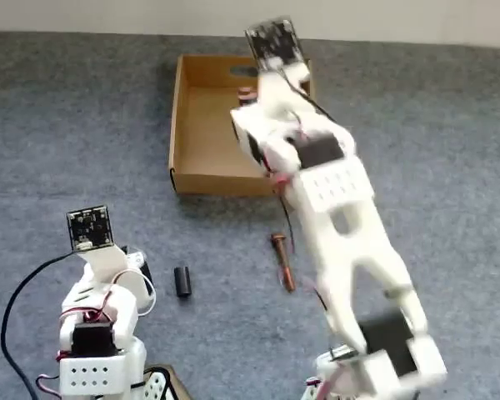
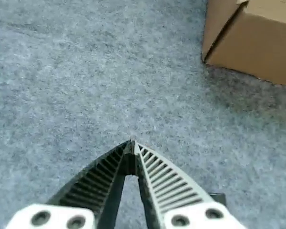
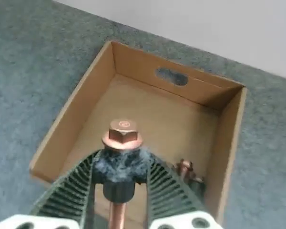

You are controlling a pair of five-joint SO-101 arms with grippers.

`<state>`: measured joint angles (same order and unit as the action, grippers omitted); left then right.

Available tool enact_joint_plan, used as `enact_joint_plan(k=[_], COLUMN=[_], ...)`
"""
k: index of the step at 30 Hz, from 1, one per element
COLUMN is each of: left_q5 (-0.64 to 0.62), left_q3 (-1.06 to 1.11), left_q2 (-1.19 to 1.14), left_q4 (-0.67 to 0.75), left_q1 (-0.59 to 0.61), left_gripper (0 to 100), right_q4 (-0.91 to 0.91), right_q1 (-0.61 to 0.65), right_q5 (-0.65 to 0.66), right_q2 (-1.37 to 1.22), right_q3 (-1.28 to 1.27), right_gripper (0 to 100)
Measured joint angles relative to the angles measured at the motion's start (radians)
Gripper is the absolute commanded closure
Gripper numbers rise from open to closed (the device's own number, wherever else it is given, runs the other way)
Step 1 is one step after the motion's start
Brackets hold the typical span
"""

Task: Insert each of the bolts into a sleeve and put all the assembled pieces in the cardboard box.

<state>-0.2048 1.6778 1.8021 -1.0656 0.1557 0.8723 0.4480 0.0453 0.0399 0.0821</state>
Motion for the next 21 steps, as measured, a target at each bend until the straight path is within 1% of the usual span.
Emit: enact_joint_plan(k=[5, 7, 10, 15, 21], left_q5=[0.000, 0.000, 0.000, 0.000, 0.000], left_q3=[0.000, 0.000, 0.000, 0.000, 0.000], left_q2=[0.000, 0.000, 0.000, 0.000, 0.000], left_q4=[-0.002, -0.002, -0.002, -0.002, -0.002], left_q1=[-0.005, -0.005, -0.005, -0.005, -0.005], left_gripper=[99, 99, 99, 99, 99], right_q4=[0.000, 0.000, 0.000, 0.014, 0.175], right_q1=[0.000, 0.000, 0.000, -0.009, -0.032], right_q5=[-0.203, -0.235, -0.239, -0.187, -0.164], right_q2=[-0.302, -0.399, -0.529, -0.672, -0.741], right_q3=[0.232, 0.284, 0.345, 0.434, 0.559], right_gripper=[99.1, 99.1, 99.1, 99.1, 99.1])
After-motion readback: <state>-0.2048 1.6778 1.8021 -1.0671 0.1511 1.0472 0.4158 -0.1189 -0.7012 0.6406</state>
